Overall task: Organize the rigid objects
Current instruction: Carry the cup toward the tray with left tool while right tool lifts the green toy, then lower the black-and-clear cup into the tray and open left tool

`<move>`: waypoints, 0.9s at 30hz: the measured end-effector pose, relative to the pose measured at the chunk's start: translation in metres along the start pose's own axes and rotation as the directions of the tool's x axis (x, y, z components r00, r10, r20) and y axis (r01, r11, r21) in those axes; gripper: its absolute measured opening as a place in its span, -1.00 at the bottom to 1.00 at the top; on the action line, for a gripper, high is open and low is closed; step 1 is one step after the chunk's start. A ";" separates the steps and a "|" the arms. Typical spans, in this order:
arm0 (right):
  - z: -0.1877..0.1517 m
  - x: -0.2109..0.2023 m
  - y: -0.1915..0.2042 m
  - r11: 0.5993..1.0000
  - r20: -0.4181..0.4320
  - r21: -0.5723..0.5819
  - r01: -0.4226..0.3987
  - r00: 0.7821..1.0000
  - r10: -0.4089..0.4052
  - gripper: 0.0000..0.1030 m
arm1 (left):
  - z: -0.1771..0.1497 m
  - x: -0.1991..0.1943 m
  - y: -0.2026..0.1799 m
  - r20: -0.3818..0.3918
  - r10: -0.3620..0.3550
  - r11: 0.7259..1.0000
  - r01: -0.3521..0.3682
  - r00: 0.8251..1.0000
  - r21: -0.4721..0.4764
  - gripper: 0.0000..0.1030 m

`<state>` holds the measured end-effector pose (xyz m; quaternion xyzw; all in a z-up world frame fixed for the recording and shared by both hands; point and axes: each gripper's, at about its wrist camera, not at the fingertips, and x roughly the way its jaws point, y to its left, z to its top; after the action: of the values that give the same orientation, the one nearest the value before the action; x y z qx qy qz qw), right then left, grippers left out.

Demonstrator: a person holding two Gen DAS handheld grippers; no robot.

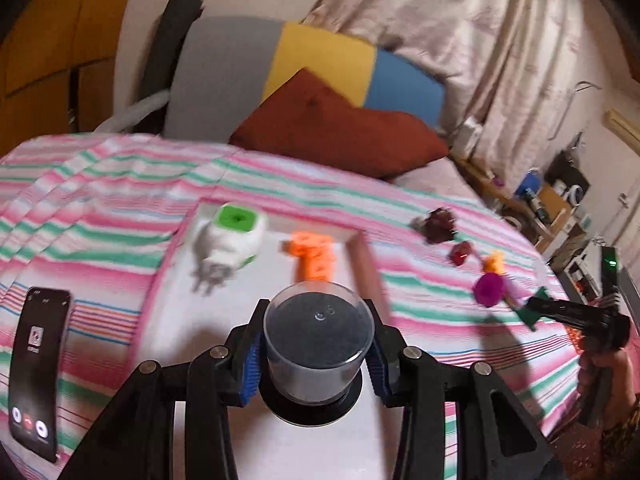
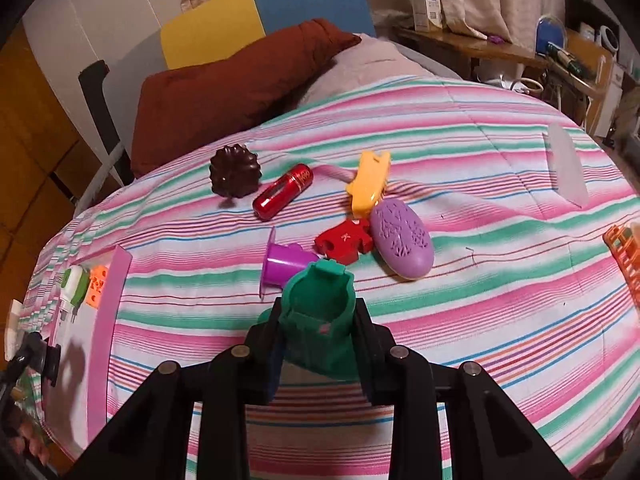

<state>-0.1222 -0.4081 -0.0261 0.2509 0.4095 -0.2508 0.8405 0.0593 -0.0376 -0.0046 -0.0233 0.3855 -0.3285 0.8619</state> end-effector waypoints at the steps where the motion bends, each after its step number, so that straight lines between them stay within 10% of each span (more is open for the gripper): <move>1: 0.000 0.000 0.000 1.000 -0.003 0.001 0.004 1.000 -0.004 -0.40 | 0.001 0.002 0.005 -0.004 0.007 1.000 -0.007 1.000 -0.008 -0.16; 27: -0.001 0.007 -0.003 0.999 -0.018 -0.001 0.040 0.999 -0.040 -0.40 | 0.028 0.044 0.051 -0.096 0.121 0.992 -0.123 0.988 -0.016 -0.16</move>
<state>-0.1206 -0.4112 -0.0329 0.2446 0.4223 -0.2650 0.8316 0.1275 -0.0293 -0.0285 0.0064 0.4301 -0.2717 0.8609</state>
